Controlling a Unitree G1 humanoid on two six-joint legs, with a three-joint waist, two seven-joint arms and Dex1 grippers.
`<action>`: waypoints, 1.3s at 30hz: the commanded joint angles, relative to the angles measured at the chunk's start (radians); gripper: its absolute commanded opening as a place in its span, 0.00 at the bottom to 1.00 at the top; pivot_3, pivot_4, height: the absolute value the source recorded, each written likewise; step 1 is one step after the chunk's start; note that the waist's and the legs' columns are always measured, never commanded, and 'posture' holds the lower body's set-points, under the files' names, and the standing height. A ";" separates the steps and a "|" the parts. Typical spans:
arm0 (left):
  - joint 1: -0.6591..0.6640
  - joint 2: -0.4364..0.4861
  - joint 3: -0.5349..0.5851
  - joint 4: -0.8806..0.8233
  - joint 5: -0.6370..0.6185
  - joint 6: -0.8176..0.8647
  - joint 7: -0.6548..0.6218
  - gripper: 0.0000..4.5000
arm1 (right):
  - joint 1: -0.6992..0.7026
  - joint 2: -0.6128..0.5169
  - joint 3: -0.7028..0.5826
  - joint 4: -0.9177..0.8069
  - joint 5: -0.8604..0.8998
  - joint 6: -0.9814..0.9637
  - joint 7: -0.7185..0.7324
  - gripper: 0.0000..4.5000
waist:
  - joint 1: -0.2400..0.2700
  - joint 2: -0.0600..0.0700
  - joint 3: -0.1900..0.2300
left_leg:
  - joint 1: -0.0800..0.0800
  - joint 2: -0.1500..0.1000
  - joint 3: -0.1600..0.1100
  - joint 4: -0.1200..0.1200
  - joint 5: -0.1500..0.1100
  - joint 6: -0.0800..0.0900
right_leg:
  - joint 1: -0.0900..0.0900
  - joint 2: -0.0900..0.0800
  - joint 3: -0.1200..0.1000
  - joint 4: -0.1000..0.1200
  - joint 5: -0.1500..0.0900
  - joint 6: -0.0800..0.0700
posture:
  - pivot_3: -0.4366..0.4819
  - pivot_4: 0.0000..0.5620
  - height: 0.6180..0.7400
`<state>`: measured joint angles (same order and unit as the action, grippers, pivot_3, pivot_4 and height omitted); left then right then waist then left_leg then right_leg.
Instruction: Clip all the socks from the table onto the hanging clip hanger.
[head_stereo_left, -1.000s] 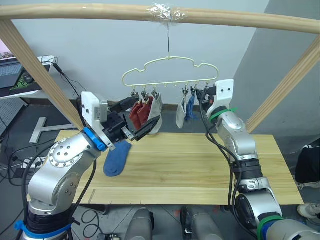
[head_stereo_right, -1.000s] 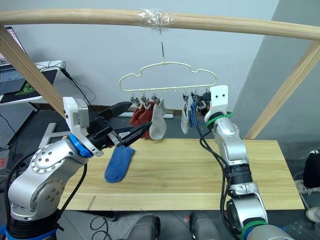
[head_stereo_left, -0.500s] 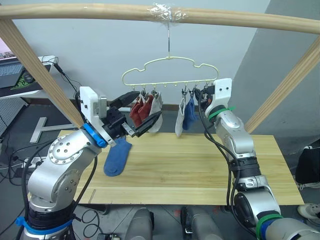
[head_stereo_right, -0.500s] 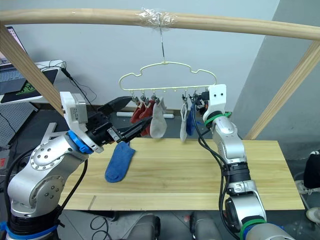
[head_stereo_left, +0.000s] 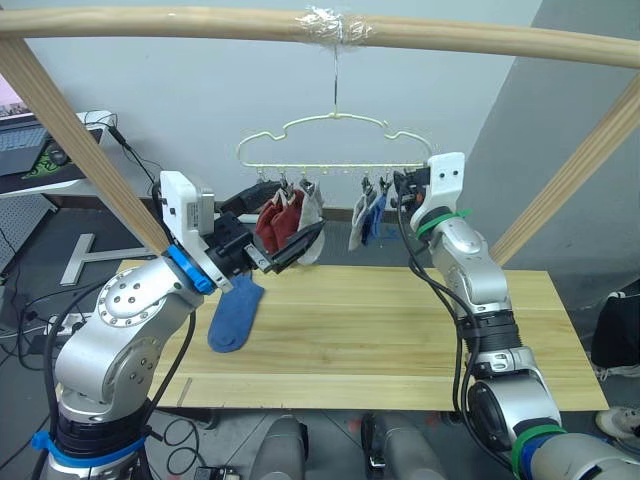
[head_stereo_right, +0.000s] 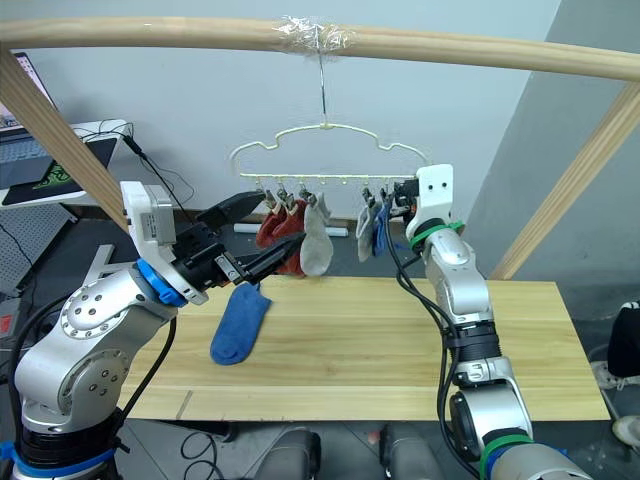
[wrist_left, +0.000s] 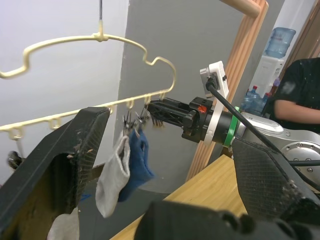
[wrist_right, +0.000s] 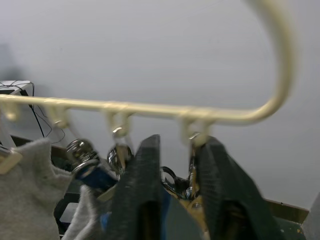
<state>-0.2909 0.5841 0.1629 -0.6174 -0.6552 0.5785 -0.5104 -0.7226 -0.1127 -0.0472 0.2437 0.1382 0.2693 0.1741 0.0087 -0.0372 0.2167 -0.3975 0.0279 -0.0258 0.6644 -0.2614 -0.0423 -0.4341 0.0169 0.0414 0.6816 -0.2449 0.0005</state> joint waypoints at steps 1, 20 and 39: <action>-0.019 -0.003 0.003 -0.034 -0.010 -0.006 0.010 1.00 | -0.016 -0.010 -0.010 -0.016 0.001 -0.019 0.006 0.00 | 0.000 0.000 0.000 | 0.000 0.000 0.000 0.000 0.000 0.000 | 0.000 0.000 0.000 0.000 0.000 0.000 | 0.64 0.27 1.00; 0.371 -0.035 0.038 0.449 0.317 -0.234 0.076 1.00 | -0.024 -0.053 -0.066 -0.131 0.132 0.252 0.070 0.00 | 0.008 0.006 -0.003 | 0.000 0.001 -0.001 -0.002 0.000 0.001 | -0.001 0.000 -0.002 0.000 0.000 0.000 | 0.59 0.34 1.00; 0.012 -0.145 -0.024 1.151 0.467 -0.479 0.048 1.00 | -0.034 -0.070 -0.126 -0.236 0.236 0.502 0.025 0.00 | 0.000 0.006 -0.003 | -0.001 0.000 0.000 -0.002 0.002 0.004 | -0.001 -0.001 -0.002 -0.001 0.001 -0.001 | 0.54 0.38 1.00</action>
<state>-0.2627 0.4407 0.1432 0.5096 -0.2077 0.1433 -0.4528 -0.7564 -0.1750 -0.1575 0.0496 0.3653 0.7694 0.2075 0.0091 -0.0314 0.2141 -0.3987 0.0276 -0.0254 0.6629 -0.2593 -0.0379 -0.4352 0.0159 0.0391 0.6806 -0.2434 -0.0001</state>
